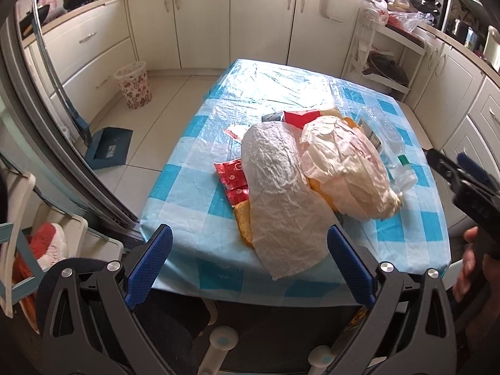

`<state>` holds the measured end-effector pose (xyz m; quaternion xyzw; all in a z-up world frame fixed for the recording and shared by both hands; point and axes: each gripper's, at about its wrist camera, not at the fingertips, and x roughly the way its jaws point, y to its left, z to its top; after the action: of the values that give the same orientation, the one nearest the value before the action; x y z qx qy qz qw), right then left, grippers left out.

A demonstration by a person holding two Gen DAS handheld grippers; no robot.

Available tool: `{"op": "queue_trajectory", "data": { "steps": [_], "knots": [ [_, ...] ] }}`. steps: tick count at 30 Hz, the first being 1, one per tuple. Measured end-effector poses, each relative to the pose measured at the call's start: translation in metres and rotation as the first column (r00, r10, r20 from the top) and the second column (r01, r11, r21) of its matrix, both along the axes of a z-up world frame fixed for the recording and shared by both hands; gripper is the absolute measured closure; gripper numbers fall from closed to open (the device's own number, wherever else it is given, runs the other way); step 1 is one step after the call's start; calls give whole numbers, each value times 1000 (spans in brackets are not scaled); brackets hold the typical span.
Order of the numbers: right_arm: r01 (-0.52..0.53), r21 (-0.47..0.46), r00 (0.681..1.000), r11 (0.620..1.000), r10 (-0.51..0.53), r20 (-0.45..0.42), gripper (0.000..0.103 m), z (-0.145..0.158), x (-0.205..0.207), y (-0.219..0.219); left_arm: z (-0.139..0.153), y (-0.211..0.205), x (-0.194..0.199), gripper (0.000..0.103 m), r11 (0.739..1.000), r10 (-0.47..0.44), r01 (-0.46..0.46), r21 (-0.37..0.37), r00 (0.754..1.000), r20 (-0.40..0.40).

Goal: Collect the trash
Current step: 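Reach the right tool to the clear plastic bottle and close on it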

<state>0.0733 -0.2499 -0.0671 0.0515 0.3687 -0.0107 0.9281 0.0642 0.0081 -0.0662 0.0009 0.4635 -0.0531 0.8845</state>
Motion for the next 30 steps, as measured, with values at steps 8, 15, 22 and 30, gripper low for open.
{"op": "queue_trajectory", "data": {
  "steps": [8, 15, 22, 30],
  "knots": [
    [32, 32, 989, 999, -27, -146, 7, -42, 64, -17, 5, -21, 25, 8, 991, -60, 59, -122, 998, -2],
    [42, 46, 979, 998, -32, -204, 7, -61, 95, -26, 0, -76, 37, 8, 983, -174, 173, -60, 985, 4],
    [40, 134, 963, 990, -2, -270, 32, -80, 110, -39, -8, -95, 60, 8, 990, -118, 116, -79, 993, -20],
    [53, 286, 969, 957, 21, -248, 47, -74, 102, -57, -20, -97, 77, 61, 991, -112, 108, -79, 993, -49]
  ]
}}
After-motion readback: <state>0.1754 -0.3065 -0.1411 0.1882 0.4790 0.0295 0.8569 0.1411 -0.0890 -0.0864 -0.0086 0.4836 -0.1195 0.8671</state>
